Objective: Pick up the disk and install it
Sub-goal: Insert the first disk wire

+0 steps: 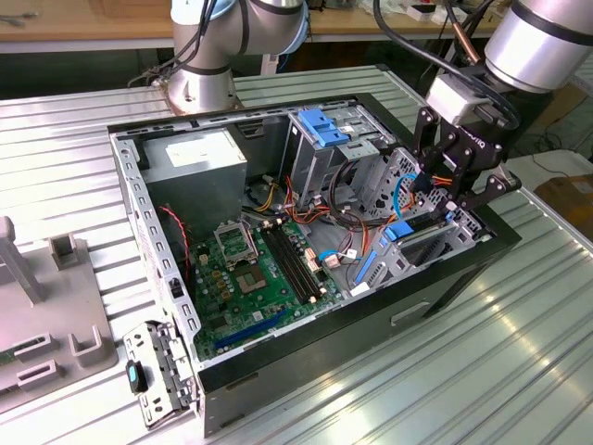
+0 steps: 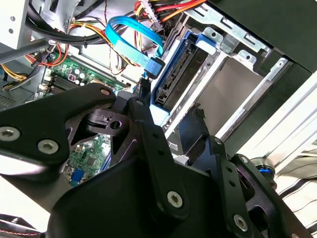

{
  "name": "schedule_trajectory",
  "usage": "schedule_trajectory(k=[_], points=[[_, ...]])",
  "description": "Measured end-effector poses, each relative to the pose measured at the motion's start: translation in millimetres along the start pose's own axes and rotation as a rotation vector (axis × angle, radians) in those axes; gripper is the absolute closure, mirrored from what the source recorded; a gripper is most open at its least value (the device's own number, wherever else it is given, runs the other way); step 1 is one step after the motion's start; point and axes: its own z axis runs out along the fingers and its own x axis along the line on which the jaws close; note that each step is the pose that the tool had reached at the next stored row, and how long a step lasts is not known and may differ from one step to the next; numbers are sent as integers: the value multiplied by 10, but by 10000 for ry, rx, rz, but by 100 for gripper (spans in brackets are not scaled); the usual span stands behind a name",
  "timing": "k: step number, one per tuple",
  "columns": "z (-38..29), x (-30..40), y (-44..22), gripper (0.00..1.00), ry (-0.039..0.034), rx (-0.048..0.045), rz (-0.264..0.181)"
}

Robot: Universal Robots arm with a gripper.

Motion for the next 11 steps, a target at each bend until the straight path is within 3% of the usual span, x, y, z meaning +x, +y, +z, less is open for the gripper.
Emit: schedule_trajectory(k=[10,11], points=[[4,-1,0,50,0,0,0],[6,-3,-80,50,1,-27,0]])
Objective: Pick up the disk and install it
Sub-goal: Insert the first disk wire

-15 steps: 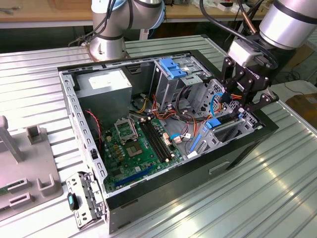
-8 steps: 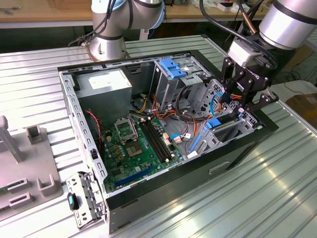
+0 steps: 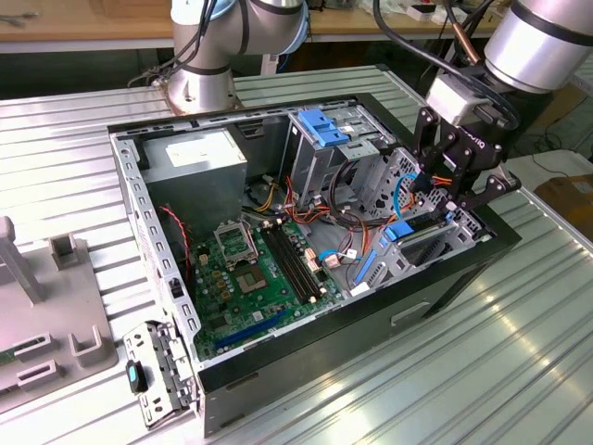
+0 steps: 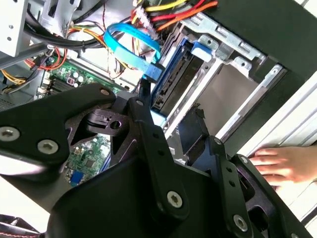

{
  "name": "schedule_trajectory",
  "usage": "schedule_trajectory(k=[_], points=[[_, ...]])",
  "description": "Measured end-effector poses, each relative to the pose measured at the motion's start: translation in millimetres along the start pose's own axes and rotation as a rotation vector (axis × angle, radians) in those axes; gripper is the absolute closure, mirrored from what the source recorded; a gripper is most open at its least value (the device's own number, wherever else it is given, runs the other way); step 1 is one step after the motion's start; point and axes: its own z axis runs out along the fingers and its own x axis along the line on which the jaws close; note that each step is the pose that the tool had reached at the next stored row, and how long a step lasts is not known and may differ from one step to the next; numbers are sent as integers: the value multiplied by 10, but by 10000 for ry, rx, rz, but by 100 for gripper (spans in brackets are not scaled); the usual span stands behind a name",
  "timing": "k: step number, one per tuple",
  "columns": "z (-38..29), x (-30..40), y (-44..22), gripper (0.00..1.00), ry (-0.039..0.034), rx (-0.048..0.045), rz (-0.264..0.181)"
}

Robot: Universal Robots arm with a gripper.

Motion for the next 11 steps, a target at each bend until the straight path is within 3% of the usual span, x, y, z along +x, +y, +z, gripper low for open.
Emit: schedule_trajectory(k=[3,7,11], points=[[-19,-14,-6,50,2,-1,1],[-179,-16,-6,50,0,-1,0],[-161,-20,-57,50,-61,-1,1]])
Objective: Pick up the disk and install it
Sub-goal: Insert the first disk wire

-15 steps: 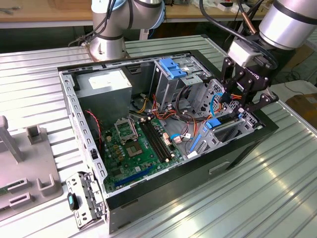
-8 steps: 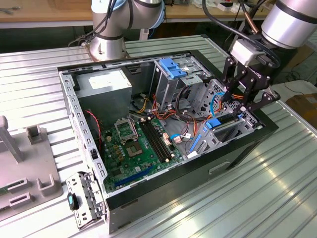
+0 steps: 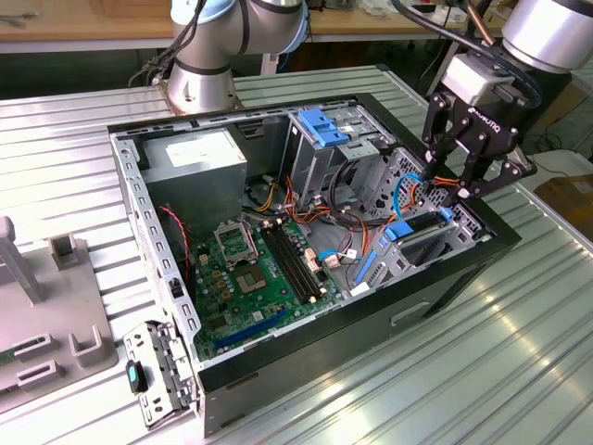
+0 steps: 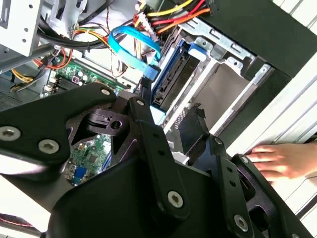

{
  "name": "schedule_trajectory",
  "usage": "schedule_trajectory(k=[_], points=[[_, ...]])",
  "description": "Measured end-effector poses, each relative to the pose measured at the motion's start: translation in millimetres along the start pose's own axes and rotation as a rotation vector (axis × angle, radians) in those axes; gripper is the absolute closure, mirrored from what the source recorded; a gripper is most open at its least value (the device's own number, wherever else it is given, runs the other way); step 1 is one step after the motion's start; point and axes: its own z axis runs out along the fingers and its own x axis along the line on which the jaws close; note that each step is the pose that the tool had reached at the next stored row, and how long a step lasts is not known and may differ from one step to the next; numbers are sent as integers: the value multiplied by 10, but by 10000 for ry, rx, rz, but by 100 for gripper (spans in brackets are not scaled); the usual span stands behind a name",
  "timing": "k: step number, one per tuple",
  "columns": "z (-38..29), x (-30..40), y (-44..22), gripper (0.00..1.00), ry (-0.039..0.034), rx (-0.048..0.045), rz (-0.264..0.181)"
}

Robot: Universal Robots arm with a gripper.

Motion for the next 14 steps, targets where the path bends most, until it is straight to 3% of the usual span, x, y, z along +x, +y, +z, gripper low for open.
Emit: schedule_trajectory(k=[6,7,11,14], points=[[41,-110,-68,50,-7,-3,1],[70,-120,-118,50,-9,-8,0],[168,-119,-132,50,-9,-10,1],[167,-119,-132,50,-5,-12,0]])
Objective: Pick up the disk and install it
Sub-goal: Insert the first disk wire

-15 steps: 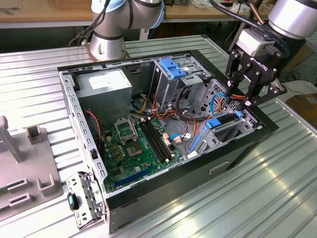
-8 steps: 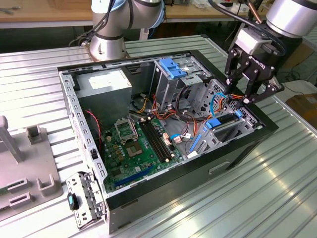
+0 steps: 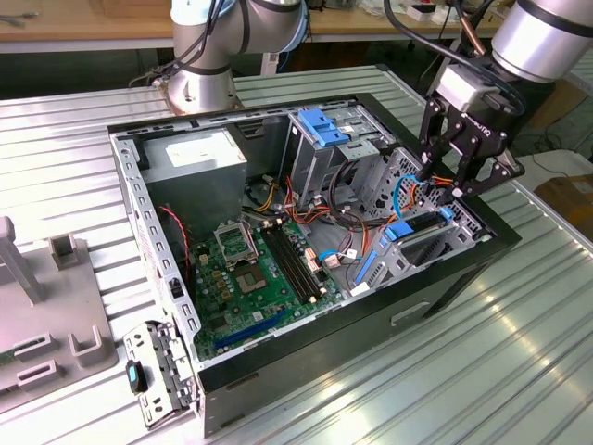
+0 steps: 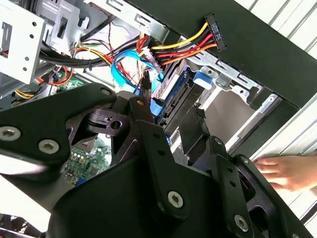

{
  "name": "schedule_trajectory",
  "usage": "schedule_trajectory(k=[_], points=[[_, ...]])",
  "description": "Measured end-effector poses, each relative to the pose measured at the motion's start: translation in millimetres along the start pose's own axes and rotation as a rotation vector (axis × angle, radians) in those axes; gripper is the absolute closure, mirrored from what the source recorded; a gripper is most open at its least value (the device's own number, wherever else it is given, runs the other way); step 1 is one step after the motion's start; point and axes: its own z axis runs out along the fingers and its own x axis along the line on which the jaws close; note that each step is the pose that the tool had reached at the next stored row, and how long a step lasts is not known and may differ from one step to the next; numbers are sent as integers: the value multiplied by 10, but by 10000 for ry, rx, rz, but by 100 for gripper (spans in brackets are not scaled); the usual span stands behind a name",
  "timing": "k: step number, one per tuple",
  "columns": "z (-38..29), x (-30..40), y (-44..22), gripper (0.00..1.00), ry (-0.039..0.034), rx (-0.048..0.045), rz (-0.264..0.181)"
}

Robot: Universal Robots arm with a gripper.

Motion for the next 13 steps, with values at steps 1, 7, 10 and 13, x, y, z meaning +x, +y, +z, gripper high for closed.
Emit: schedule_trajectory(k=[1,7,10,13], points=[[1,0,0,50,-1,0,0],[1,0,0,84,-1,-3,0],[3,9,2,84,-4,-3,-2],[1,10,7,84,-1,2,-2]])
